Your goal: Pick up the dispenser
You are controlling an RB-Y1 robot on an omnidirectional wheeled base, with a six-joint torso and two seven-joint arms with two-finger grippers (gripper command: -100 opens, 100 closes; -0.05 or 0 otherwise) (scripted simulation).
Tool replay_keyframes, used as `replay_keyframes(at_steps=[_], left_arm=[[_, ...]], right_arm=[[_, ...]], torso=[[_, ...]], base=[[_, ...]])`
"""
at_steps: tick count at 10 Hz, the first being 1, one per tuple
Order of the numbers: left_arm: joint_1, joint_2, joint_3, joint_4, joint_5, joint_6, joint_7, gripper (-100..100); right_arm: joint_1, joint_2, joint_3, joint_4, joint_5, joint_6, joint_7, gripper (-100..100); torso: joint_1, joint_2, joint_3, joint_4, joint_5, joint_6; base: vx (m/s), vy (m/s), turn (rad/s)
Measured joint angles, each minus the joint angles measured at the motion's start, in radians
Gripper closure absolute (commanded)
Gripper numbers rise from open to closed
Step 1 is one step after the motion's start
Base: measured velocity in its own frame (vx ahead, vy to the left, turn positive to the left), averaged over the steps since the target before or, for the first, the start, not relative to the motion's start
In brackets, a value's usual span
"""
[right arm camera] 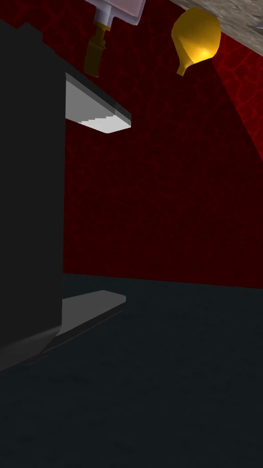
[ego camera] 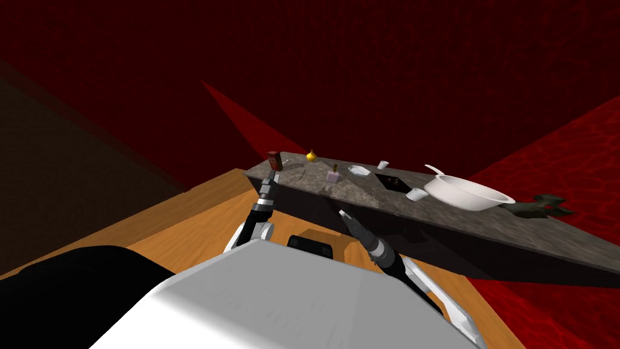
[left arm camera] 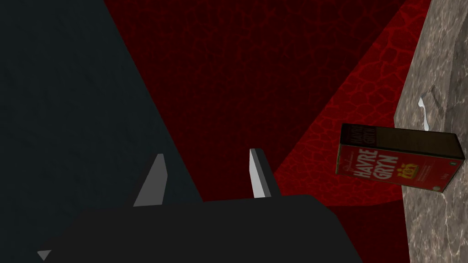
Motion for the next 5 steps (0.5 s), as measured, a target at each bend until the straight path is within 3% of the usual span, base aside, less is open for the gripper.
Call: replay_keyframes(at_steps=[5], left_arm=[[0.000,0.000,0.000,0.000,0.000,0.000,0.000,0]], right_arm=[[-0.010,-0.154,0.067,0.089,0.051,-0.063,0.008,-100]], torso=[[0.000,-0.001,0.000,0.000,0.000,0.000]], base=[[-0.032,-0.065,0.154]])
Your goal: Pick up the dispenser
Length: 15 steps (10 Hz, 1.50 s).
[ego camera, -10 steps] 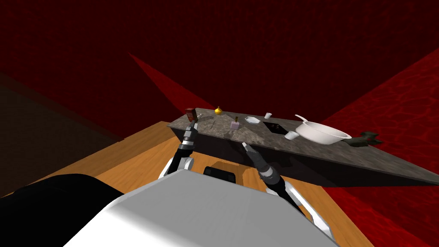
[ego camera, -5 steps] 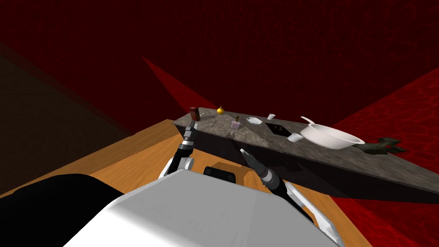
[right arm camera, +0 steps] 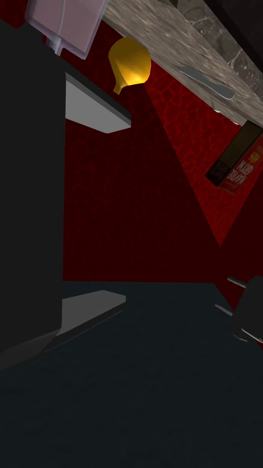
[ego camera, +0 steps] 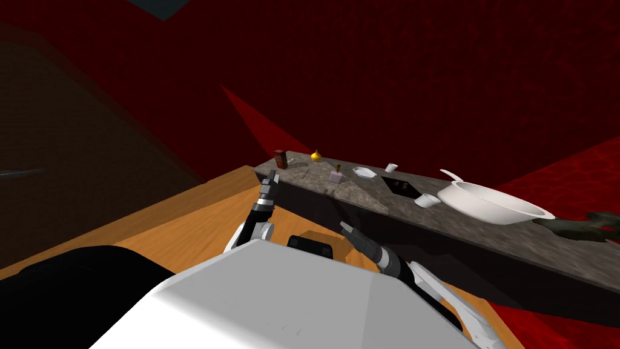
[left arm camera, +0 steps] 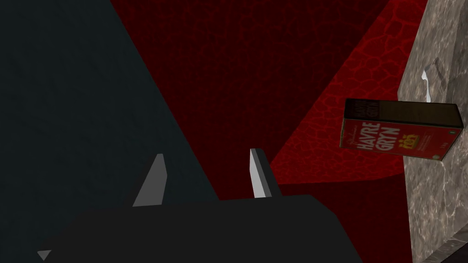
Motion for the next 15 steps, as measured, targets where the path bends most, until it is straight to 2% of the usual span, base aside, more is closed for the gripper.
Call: replay_keyframes(at_steps=[4,7,10,11,12,14,15], left_arm=[[0.000,0.000,0.000,0.000,0.000,0.000,0.000,0],[0.000,0.000,0.000,0.000,0.000,0.000,0.000,0],[0.000,0.000,0.000,0.000,0.000,0.000,0.000,0],[0.000,0.000,0.000,0.000,0.000,0.000,0.000,0],[0.000,0.000,0.000,0.000,0.000,0.000,0.000,0],[0.000,0.000,0.000,0.000,0.000,0.000,0.000,0],[0.000,0.000,0.000,0.000,0.000,0.000,0.000,0]], right_arm=[[-0.027,-0.125,0.048,0.089,0.034,-0.047,0.001,-100],[-0.053,-0.206,0.090,0.140,0.066,-0.059,0.002,-100],[-0.076,-0.285,0.132,0.217,0.099,-0.087,0.009,-100],[-0.075,-0.323,0.133,0.223,0.100,-0.091,0.009,-100],[-0.098,-0.352,0.152,0.247,0.115,-0.093,0.001,-100],[-0.099,-0.408,0.170,0.302,0.130,-0.113,0.017,-100],[-0.114,-0.428,0.181,0.323,0.140,-0.117,0.015,-100]], torso=[[0.001,-0.001,-0.001,0.000,0.000,0.000],[0.002,-0.002,-0.001,0.000,0.000,0.001],[0.001,-0.003,-0.002,-0.001,0.000,0.000],[0.002,-0.004,-0.002,-0.001,0.000,0.001],[0.002,-0.005,-0.002,-0.001,0.000,0.000],[0.002,-0.005,-0.003,-0.001,0.000,0.000],[0.002,-0.005,-0.003,-0.001,0.000,0.001]], base=[[-0.028,-0.051,0.174],[-0.015,-0.046,0.202],[-0.002,-0.047,0.169],[0.009,-0.039,0.198],[0.011,-0.036,0.155],[0.015,-0.037,0.206],[0.029,-0.041,0.211]])
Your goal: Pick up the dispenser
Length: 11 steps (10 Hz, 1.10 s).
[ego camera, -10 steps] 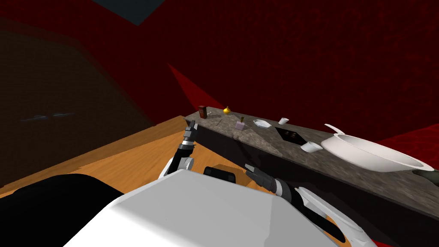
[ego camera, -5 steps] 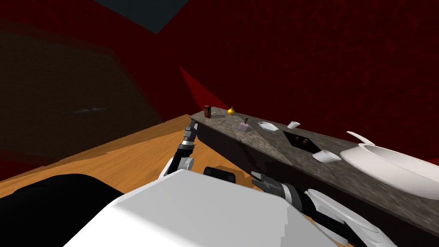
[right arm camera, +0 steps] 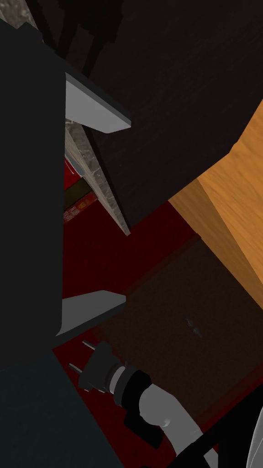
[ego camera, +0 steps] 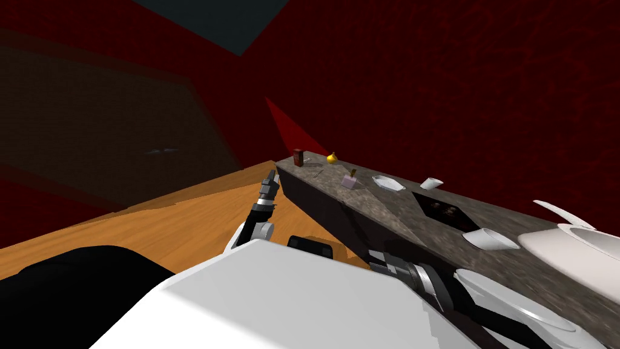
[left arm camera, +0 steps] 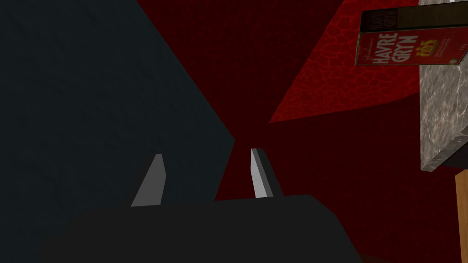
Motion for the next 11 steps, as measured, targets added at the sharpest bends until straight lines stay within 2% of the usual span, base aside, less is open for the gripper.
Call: replay_keyframes(at_steps=[2,3,6,7,8,10,11], left_arm=[[0.000,0.000,0.000,0.000,0.000,0.000,0.000,0],[0.000,0.000,0.000,0.000,0.000,0.000,0.000,0],[0.000,0.000,0.000,0.000,0.000,0.000,0.000,0],[0.000,0.000,0.000,0.000,0.000,0.000,0.000,0],[0.000,0.000,0.000,0.000,0.000,0.000,0.000,0],[0.000,0.000,0.000,0.000,0.000,0.000,0.000,0],[0.000,0.000,0.000,0.000,0.000,0.000,0.000,0]], right_arm=[[-0.005,-0.060,0.016,0.029,0.013,0.000,0.004,-100],[-0.032,-0.089,0.033,0.057,0.030,-0.003,-0.005,-100],[-0.047,-0.142,0.061,0.140,0.054,-0.018,0.018,-100],[-0.064,-0.171,0.071,0.168,0.063,-0.021,0.013,-100],[-0.066,-0.202,0.074,0.165,0.064,-0.015,0.007,-100],[-0.107,-0.261,0.099,0.247,0.092,-0.031,0.011,-100],[-0.128,-0.273,0.118,0.295,0.116,-0.026,0.018,-100]], torso=[[0.000,0.000,0.000,0.000,0.000,0.000],[0.000,-0.002,-0.001,0.000,0.000,-0.001],[0.001,-0.002,-0.001,0.000,0.000,0.000],[0.000,-0.003,-0.002,-0.001,0.000,-0.001],[0.001,-0.003,-0.002,-0.001,0.000,0.000],[0.001,-0.007,-0.004,-0.002,0.000,-0.001],[0.000,-0.009,-0.005,-0.002,0.000,-0.001]], base=[[0.026,-0.042,0.190],[0.040,-0.038,0.172],[0.046,-0.035,0.213],[0.055,-0.038,0.152],[0.072,-0.024,0.263],[0.130,-0.046,0.351],[0.083,-0.044,0.149]])
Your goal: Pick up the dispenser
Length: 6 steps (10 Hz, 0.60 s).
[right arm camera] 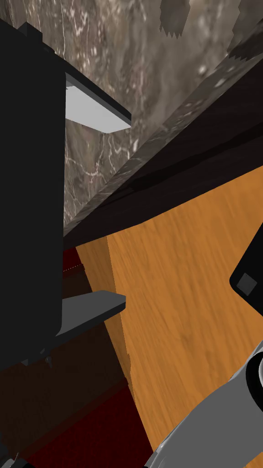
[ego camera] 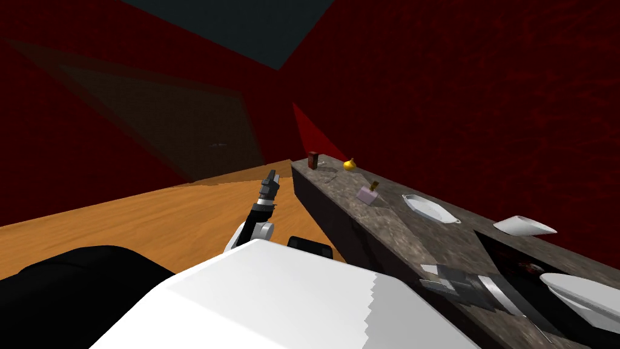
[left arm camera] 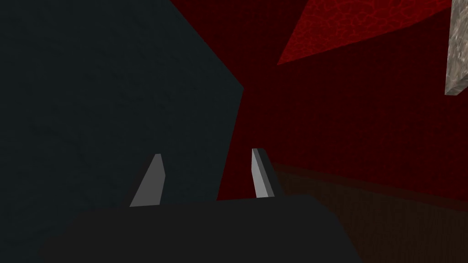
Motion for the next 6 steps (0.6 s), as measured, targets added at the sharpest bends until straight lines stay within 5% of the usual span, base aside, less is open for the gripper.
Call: replay_keyframes(at_steps=[4,6], left_arm=[[0.000,0.000,0.000,0.000,0.000,0.000,0.000,0],[0.000,0.000,0.000,0.000,0.000,0.000,0.000,0]], right_arm=[[-0.039,-0.127,0.028,0.055,0.017,0.028,0.002,-100],[-0.057,-0.146,0.037,0.097,0.025,0.025,0.011,-100]], torso=[[0.004,-0.003,-0.002,-0.001,0.001,0.000],[0.007,0.001,0.000,0.000,0.001,0.001]], base=[[0.127,-0.010,0.279],[0.127,0.033,0.251]])
